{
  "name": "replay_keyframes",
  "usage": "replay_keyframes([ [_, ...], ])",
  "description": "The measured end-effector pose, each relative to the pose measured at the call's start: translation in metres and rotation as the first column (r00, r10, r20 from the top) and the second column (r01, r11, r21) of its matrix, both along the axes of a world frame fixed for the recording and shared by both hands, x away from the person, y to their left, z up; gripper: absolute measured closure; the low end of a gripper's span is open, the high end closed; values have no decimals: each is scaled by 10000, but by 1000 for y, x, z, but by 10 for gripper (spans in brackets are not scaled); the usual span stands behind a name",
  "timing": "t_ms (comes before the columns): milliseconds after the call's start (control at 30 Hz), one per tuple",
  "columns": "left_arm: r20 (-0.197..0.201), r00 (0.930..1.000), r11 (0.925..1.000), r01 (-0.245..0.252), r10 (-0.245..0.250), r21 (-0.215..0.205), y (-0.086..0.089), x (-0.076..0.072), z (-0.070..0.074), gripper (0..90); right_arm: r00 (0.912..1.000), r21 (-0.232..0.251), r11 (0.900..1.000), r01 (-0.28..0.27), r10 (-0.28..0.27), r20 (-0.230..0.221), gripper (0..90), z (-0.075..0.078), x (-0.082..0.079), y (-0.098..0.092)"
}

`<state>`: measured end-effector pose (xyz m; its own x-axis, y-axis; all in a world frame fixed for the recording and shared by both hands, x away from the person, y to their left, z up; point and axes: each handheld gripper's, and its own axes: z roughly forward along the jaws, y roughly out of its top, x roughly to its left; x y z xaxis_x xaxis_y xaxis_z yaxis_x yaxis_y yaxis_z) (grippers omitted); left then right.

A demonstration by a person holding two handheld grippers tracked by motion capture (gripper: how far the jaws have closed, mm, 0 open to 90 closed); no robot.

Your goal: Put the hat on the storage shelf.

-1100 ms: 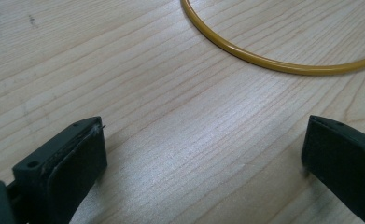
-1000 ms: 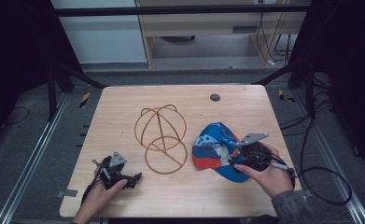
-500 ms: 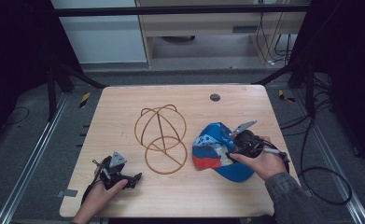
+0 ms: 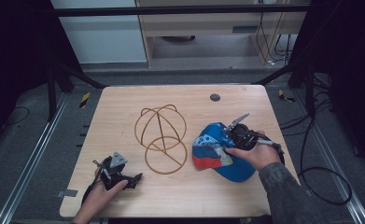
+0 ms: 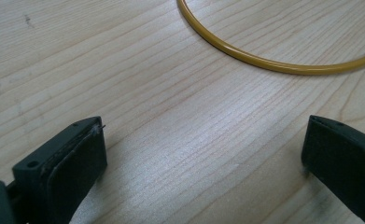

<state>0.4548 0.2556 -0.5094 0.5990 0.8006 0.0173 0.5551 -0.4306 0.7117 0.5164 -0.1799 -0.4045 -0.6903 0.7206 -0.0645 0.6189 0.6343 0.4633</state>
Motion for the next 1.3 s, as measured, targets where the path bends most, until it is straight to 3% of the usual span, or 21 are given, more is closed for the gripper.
replay_keyframes([
  [400,-17,10000,10000,69,-69,10,-1,0,0,0,9996,-60,10000,23,-25,-265,471,-8,14,9],
  [600,-27,10000,10000,75,-75,27,-1,-1,0,0,9994,-176,9998,-22,16,-355,598,-11,16,8],
  [733,-11,9999,9999,100,-100,-9,-2,-1,0,0,9992,-100,9999,-102,98,-399,769,-14,16,9],
  [833,-6,10000,10000,98,-98,-7,-2,-1,0,0,9985,35,9999,-153,155,-516,848,-16,17,10],
  [1067,-23,9999,9999,102,-102,13,-2,-1,0,0,9975,346,9990,-295,317,-637,896,-12,16,5],
  [1300,5,9999,9999,123,-123,8,-3,-1,0,0,9980,716,9965,-435,467,-428,900,6,10,1],
])
